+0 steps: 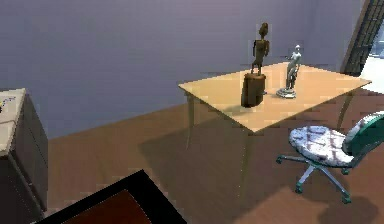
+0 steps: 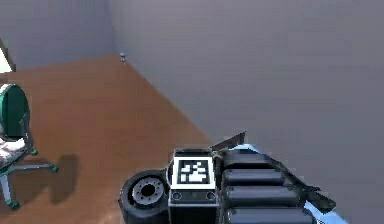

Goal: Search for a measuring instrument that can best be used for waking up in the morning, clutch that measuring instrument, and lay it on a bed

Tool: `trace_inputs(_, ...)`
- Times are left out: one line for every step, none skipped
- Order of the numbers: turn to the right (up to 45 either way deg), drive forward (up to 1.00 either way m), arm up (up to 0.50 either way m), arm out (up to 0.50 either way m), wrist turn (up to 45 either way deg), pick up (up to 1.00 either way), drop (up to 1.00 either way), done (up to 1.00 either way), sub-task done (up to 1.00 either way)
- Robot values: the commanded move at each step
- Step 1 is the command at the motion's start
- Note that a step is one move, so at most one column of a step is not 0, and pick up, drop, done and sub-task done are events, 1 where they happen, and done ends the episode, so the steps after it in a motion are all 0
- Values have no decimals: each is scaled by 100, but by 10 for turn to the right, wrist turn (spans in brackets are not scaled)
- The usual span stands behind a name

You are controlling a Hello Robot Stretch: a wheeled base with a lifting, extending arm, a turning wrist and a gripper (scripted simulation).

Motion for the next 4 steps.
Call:
trace_inputs(450,0,0,0,0,0,0,0,0)
trace_inputs(210,0,0,0,0,0,0,0,0)
trace_inputs(0,25,0,0,0,0,0,0,0)
trace_inputs(-60,0,0,0,0,0,0,0,0)
